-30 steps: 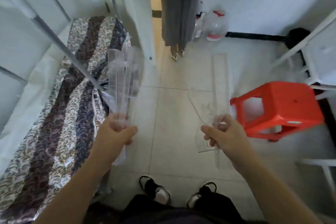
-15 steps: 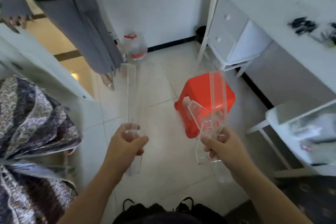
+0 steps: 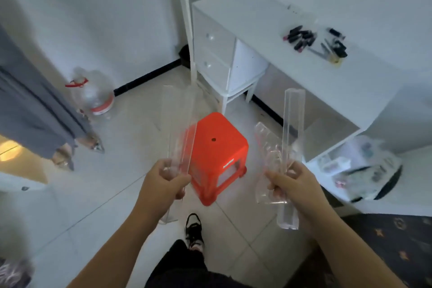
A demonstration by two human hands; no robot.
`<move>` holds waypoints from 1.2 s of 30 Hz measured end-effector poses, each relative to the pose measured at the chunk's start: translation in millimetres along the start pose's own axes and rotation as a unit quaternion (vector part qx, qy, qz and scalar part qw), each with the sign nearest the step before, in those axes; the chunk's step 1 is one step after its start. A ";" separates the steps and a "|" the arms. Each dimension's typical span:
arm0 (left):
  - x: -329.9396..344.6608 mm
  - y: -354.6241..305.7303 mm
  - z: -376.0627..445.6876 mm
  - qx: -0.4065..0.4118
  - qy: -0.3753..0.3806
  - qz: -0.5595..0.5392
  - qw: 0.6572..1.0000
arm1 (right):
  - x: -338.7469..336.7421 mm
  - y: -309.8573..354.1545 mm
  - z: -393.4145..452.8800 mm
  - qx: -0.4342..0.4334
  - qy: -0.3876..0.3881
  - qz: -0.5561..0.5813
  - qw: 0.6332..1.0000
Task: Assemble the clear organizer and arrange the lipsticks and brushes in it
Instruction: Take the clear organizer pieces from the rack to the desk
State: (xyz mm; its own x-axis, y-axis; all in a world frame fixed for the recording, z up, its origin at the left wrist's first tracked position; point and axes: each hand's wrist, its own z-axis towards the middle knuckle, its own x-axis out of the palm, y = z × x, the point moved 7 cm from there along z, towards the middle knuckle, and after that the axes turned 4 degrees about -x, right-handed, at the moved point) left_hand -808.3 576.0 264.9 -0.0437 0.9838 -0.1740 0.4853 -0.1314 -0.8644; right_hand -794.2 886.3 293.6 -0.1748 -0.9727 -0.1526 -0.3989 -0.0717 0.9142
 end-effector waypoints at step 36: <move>380.6 -262.9 329.8 0.034 0.038 0.198 0.979 | -286.8 52.4 428.8 0.111 -0.109 0.063 0.986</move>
State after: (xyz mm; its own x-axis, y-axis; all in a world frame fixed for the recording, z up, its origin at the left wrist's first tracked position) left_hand -1240.5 944.6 270.4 0.2013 0.8604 -0.4682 0.3914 -0.5088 -0.7668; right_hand -1150.9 1256.2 224.3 -0.4143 -0.8990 -0.1422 -0.5450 0.1199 0.8298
